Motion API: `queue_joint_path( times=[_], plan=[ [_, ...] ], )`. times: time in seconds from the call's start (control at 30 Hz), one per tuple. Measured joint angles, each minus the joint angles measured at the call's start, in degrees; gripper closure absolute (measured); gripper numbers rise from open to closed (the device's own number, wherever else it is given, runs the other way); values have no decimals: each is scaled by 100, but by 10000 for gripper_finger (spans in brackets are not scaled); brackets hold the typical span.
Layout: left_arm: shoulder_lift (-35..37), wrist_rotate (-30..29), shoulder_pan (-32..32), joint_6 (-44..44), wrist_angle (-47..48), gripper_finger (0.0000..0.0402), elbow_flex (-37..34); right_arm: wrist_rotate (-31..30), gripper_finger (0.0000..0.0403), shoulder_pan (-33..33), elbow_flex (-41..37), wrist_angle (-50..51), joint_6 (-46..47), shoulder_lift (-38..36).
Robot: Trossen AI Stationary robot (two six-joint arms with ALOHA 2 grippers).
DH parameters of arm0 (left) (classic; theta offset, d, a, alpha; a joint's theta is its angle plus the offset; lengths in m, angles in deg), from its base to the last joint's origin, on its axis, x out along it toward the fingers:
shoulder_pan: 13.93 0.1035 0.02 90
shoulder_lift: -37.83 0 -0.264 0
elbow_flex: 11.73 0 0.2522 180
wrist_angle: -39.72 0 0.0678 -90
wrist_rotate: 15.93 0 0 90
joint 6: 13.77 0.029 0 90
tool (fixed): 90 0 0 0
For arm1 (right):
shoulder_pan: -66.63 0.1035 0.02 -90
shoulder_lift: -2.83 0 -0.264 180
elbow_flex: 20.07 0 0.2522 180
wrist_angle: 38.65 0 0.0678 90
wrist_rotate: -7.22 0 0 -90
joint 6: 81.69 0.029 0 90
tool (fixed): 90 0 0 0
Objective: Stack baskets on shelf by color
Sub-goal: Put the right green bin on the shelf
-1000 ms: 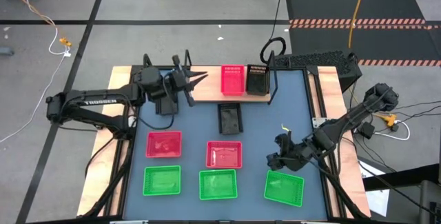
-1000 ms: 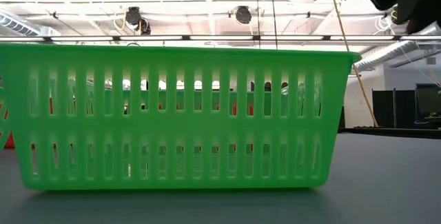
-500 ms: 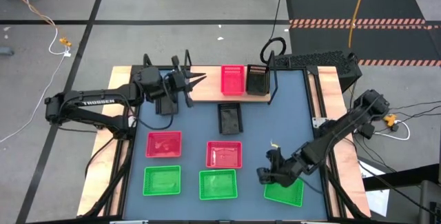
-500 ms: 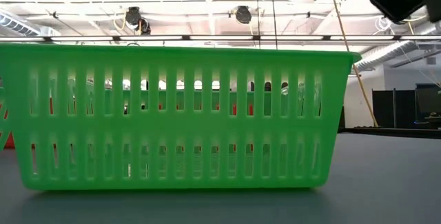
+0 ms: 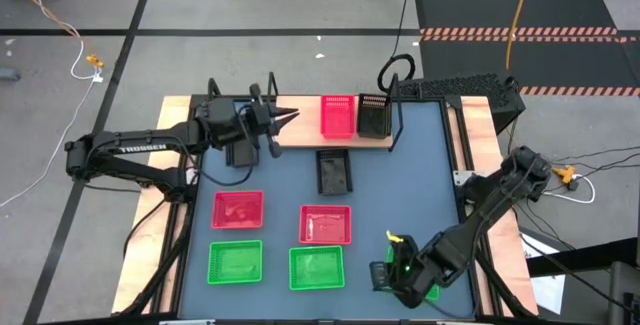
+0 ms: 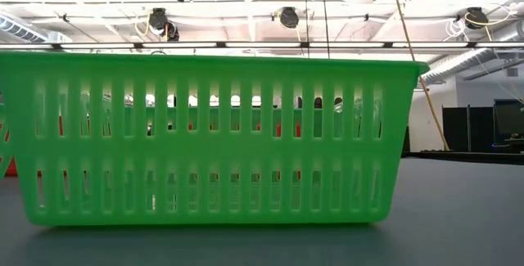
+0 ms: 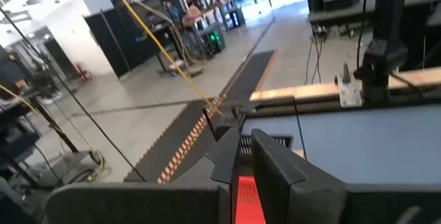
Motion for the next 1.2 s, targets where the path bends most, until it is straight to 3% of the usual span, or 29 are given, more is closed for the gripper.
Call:
queue_joint_path(
  times=[0.1, 0.17, 0.3, 0.47, 0.57, 0.73, 0.8, 1.07, 1.2],
  plan=[
    [2, -120, -2, 65, 133, 360, 0, -21, 371, -67, 542, 984, -79, 347],
    [98, -388, -4, 147, 332, 360, 0, -277, 380, -71, 571, 1028, -394, 499],
    [336, -959, 1, 172, 779, 360, 2, -1218, 389, -62, 391, -269, -1254, 688],
    [639, -1074, 8, 170, 1153, 360, 2, -958, 388, -311, 71, -1338, -2359, 709],
    [698, -1074, 13, 130, 1269, 360, 2, -529, 395, -634, 68, -864, -2353, 604],
    [706, -1074, 11, -5, 1491, 360, 2, 733, 402, -997, 178, 353, -2184, 593],
    [753, -1072, 2, -44, 1689, 360, 2, 909, 402, -1044, 426, 749, -2217, 589],
    [1109, -1074, 7, -178, 2155, 360, 0, 337, 402, -874, 2011, 2662, -1726, 698],
    [1230, -1074, 7, -241, 2399, 360, 1, -183, 403, -537, 1984, 2725, -1396, 916]
  ],
)
